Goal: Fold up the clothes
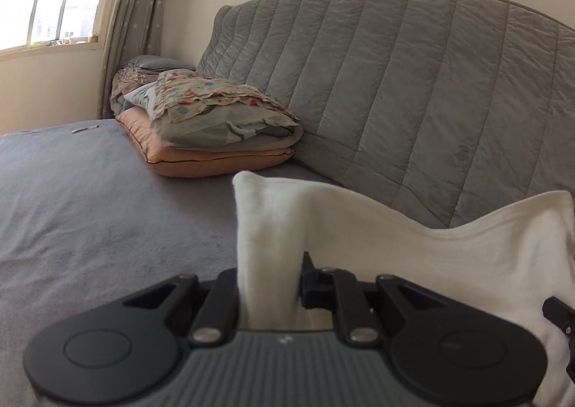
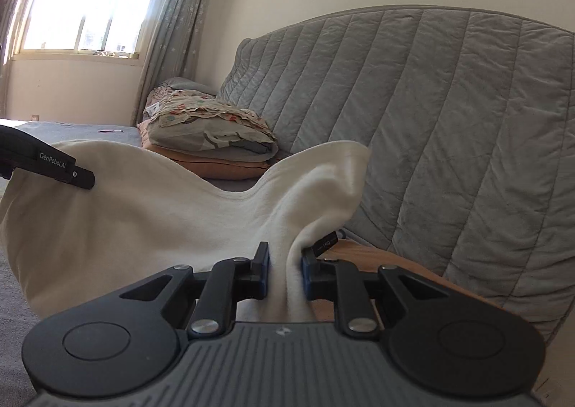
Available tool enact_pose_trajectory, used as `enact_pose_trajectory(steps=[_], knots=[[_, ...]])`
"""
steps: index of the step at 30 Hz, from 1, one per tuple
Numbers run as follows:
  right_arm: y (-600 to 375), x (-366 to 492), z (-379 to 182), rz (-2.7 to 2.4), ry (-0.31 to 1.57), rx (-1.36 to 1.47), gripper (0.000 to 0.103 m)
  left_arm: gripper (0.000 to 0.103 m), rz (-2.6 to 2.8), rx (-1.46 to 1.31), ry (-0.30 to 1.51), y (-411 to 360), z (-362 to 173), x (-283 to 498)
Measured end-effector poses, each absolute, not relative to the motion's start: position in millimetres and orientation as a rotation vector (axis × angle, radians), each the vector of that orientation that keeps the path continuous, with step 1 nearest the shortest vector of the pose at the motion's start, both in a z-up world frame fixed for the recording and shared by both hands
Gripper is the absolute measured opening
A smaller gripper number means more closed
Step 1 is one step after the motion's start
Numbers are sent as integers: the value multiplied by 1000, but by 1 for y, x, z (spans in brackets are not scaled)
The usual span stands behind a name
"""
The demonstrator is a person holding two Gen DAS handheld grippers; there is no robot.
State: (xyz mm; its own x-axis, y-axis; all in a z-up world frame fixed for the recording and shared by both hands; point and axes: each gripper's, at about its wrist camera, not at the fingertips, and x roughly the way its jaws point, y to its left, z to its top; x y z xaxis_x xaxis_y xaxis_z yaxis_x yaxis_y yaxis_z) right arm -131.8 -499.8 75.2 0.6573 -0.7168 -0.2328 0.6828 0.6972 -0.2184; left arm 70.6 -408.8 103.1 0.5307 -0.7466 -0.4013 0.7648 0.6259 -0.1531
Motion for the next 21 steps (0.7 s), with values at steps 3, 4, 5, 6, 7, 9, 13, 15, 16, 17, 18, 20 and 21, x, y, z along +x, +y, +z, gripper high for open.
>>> enact_pose_trajectory(steps=[3,4,5,6,7,9,13,15,16,17,18,20,21], knots=[[-524,-164,75,-908,280,-108,18,13,-1014,94,438,-467,111,54],[-530,-172,73,-944,273,-107,18,14,-1049,114,432,-486,113,48],[-536,-180,72,-979,267,-108,18,14,-1081,132,426,-503,113,41],[-543,-188,71,-1014,261,-108,18,14,-1113,149,422,-521,114,34],[-548,-195,68,-1047,258,-105,18,14,-1145,166,417,-539,114,28],[-557,-209,63,-1112,255,-99,18,14,-1201,197,404,-571,112,15],[-576,-225,43,-1199,280,-90,19,15,-1249,267,377,-625,98,-7],[-586,-227,31,-1218,309,-73,19,21,-1251,306,378,-644,88,-13],[-591,-228,25,-1228,324,-64,21,30,-1230,339,377,-652,81,-11],[-594,-230,20,-1241,342,-61,22,36,-1208,371,377,-660,75,-8],[-597,-231,16,-1255,361,-63,25,37,-1161,389,369,-664,69,-3],[-599,-238,10,-1311,381,-69,35,50,-1118,349,386,-657,65,11],[-599,-243,9,-1335,381,-75,38,52,-1095,324,391,-651,65,17]])
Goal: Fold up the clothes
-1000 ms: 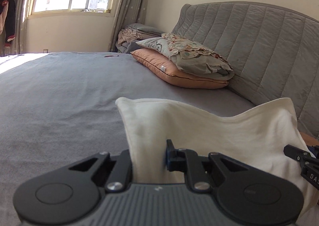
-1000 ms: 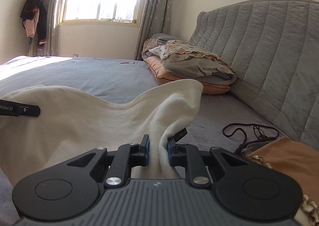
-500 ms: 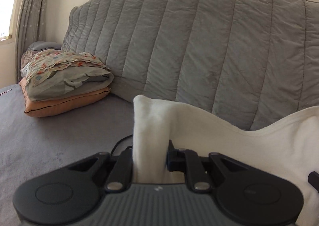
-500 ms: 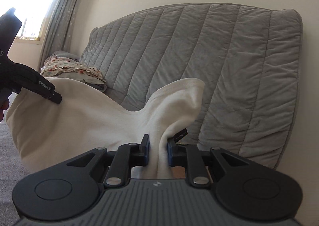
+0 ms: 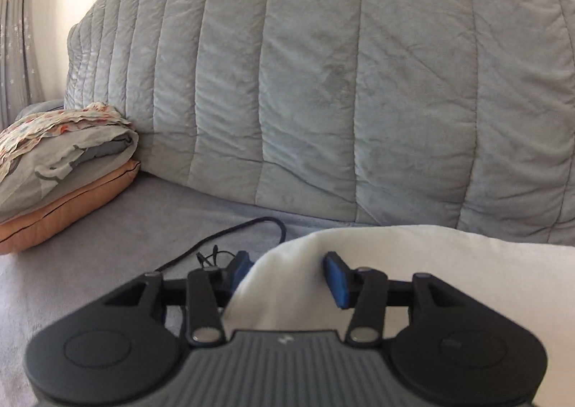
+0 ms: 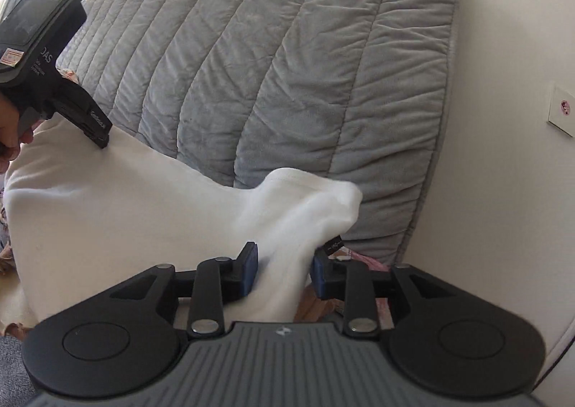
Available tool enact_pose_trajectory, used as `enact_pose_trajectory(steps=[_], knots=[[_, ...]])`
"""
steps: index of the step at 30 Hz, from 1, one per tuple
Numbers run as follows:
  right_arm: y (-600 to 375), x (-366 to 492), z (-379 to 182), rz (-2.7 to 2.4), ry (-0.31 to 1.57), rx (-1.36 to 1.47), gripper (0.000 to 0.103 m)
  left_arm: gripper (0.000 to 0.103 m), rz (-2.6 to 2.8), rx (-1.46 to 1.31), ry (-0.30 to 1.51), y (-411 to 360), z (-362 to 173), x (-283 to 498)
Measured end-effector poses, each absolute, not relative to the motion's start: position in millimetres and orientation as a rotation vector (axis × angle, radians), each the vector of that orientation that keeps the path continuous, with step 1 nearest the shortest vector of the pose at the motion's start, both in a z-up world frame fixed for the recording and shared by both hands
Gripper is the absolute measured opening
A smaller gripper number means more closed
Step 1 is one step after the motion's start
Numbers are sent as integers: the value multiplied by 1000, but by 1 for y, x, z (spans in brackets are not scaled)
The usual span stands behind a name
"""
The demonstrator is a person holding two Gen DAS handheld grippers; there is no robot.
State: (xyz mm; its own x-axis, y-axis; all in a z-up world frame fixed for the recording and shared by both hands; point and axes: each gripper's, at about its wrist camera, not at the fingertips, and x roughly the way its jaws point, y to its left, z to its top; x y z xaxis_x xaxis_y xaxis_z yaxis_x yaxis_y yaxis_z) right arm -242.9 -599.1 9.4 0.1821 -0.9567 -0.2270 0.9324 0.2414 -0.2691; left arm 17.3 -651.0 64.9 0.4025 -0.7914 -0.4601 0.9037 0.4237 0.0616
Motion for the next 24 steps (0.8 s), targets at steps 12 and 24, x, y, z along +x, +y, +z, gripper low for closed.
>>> enact_pose_trajectory(steps=[12,24], knots=[[-601,-230,27,-1191,346,-74,40,51,-1142,188,399,-617,65,14],[-596,-235,30,-1099,424,68,44,57,-962,314,481,-578,70,-7]])
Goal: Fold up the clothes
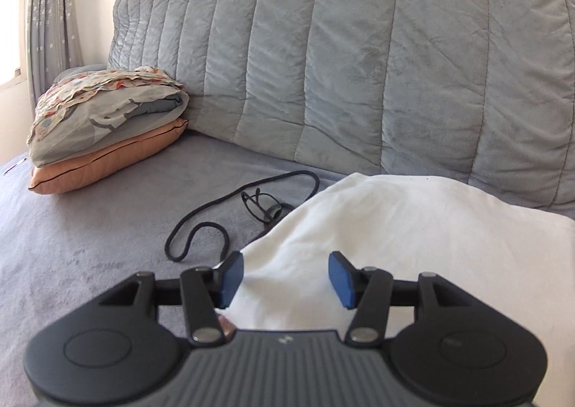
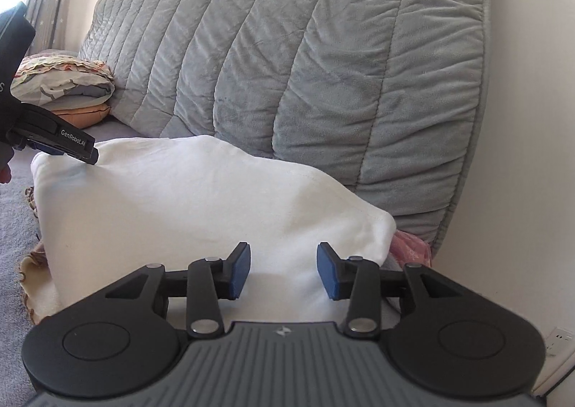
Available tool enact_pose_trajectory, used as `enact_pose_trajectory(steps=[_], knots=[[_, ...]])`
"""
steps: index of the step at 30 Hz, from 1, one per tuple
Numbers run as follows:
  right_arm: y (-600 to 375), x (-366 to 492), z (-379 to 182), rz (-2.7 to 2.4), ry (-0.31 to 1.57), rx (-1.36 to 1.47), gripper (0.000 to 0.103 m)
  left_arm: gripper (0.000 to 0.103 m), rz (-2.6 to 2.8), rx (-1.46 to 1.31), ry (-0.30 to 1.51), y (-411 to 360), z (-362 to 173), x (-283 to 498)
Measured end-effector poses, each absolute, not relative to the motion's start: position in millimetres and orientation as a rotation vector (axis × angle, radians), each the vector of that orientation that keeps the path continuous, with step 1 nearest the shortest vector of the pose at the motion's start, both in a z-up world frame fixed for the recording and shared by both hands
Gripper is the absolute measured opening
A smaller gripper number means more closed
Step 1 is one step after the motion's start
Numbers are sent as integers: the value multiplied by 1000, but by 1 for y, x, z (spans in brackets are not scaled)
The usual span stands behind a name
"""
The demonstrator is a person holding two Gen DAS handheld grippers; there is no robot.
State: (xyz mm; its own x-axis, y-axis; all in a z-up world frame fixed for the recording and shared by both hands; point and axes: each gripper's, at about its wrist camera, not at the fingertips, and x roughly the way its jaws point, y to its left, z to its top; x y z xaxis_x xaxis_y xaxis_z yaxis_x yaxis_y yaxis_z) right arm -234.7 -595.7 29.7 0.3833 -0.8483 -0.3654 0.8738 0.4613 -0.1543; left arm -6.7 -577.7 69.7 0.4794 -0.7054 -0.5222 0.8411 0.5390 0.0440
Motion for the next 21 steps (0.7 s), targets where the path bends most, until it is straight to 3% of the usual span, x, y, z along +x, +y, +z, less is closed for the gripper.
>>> enact_pose_trajectory(steps=[2,5,10,12,21], knots=[[-584,-228,43,-1054,407,68,45,70,-900,307,476,-550,85,-10],[-559,-216,63,-971,379,62,57,82,-802,295,450,-501,107,-13],[-504,-188,96,-800,346,66,69,98,-643,263,427,-409,139,-16],[-477,-176,108,-728,334,59,76,101,-580,246,436,-371,149,-17],[-355,-134,145,-482,320,60,86,103,-326,173,479,-216,174,-16]])
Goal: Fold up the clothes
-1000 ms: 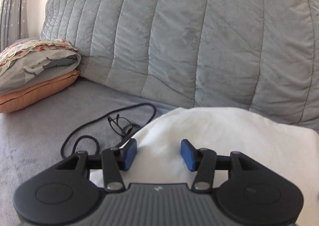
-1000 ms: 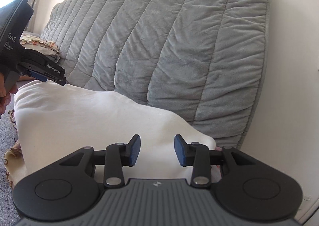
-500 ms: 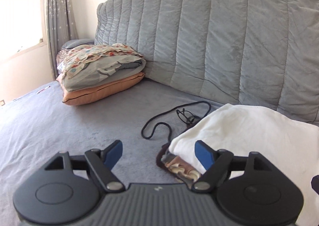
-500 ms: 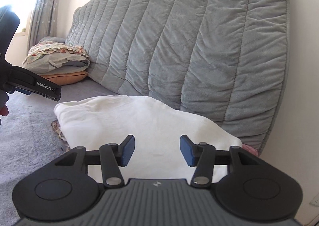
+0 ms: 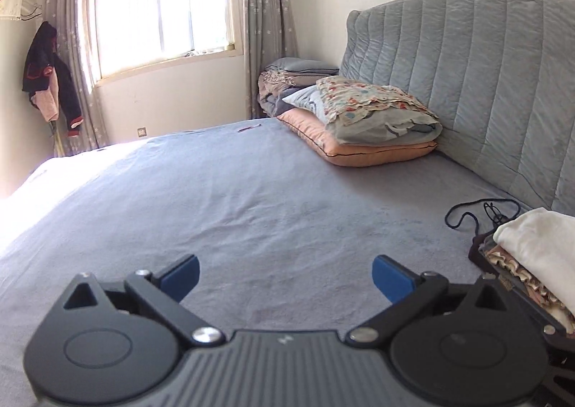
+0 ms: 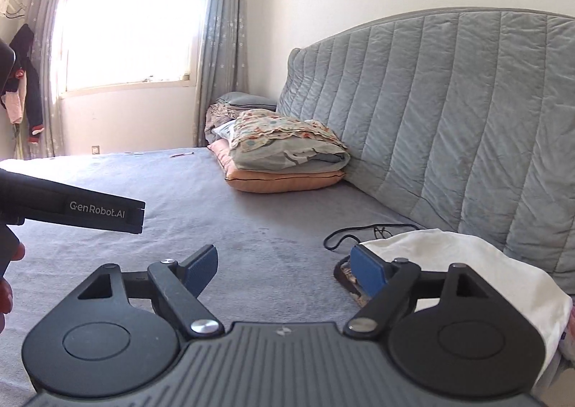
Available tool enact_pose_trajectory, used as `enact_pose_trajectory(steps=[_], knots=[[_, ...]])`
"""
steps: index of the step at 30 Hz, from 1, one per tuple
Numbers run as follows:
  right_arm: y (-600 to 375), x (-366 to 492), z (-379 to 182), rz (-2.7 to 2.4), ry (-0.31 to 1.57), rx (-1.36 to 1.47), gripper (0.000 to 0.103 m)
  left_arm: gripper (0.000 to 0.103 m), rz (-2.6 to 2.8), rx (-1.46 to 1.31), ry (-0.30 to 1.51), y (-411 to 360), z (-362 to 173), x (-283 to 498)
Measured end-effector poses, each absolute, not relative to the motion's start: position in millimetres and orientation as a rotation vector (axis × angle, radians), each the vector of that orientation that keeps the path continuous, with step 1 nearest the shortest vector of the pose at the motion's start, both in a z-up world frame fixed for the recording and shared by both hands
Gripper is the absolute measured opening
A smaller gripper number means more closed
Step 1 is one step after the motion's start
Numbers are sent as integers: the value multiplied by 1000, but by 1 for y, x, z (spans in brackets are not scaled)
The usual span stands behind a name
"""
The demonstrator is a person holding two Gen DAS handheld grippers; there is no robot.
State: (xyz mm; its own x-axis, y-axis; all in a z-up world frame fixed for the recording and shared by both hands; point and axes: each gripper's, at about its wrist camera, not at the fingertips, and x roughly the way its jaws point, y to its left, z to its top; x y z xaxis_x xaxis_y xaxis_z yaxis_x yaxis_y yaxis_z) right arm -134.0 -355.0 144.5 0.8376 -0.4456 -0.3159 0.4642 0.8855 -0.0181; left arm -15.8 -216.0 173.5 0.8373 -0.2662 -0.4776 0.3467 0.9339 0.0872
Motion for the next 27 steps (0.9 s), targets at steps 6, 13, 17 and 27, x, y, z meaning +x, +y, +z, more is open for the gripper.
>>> enact_pose_trajectory(steps=[6,13,17,27], knots=[[-296,-109,144,-384,362,103,92,103,-182,182,519,-142,169,-12],[-257,-63,97,-341,448,59,101,103,-76,152,564,-89,114,9],[-249,-42,55,-284,554,86,101,103,-35,110,644,-68,64,23],[-237,-11,-5,-253,571,55,103,103,2,123,677,-49,-5,45]])
